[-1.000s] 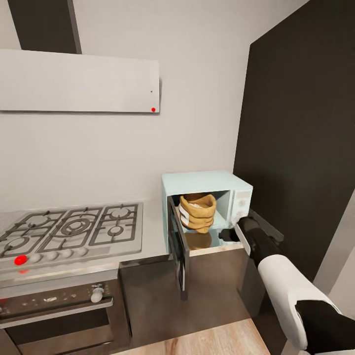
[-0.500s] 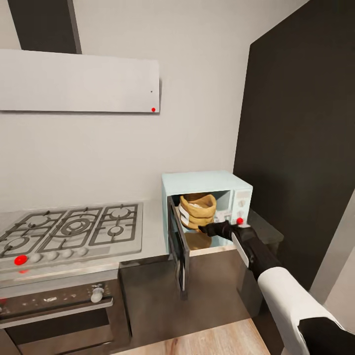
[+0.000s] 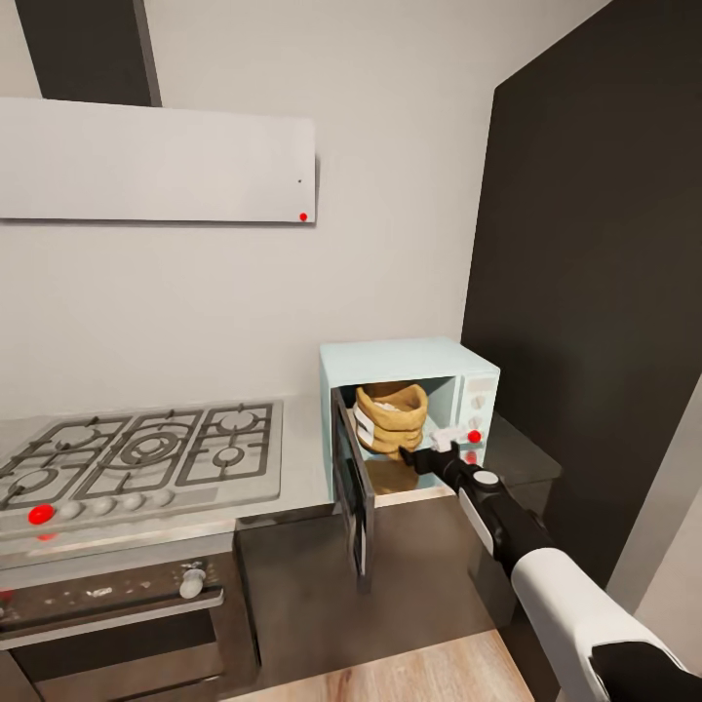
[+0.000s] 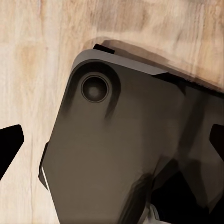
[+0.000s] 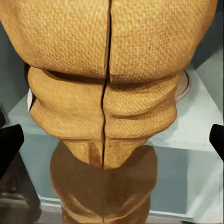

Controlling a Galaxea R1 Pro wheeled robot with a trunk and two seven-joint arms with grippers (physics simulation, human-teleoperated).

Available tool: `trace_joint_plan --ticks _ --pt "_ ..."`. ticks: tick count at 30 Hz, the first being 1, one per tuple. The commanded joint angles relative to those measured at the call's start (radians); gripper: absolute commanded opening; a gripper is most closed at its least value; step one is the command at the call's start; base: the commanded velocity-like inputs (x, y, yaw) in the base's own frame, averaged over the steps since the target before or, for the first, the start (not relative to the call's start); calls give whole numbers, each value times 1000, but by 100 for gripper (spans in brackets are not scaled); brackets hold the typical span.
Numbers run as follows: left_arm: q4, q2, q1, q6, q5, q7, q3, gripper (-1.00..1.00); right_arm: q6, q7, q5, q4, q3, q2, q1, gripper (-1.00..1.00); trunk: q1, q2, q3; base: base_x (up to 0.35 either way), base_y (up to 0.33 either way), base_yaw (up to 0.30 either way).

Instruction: In the kitchen, take the popcorn bag from the countertop, put it into the microwave, and heat it until the popcorn is cooked so the cooked popcorn ends up inside the bag.

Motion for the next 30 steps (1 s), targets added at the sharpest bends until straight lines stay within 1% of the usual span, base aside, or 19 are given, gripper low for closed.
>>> trace_joint_plan --ticks 1,5,9,14,25,30 --pt "-1 0 0 -1 3 -2 1 100 5 -5 1 -1 -1 1 0 100 0 -1 -1 0 0 0" --pt "0 1 0 5 2 -6 0 100 -6 -9 -2 9 -6 2 0 100 0 -1 -1 169 0 0" --pt "0 1 0 5 3 -6 0 100 -20 -10 -4 14 -8 3 0 100 0 -1 -1 311 0 0" --pt "0 1 0 5 3 -6 0 100 -23 -7 -3 44 -8 4 0 100 0 -1 -1 320 0 0" --pt "0 1 0 4 4 -6 0 100 -23 3 -2 47 -8 4 0 100 0 -1 -1 319 0 0" --pt "0 1 0 -1 3 -6 0 100 -23 5 -1 47 -8 3 0 100 0 -1 -1 98 0 0"
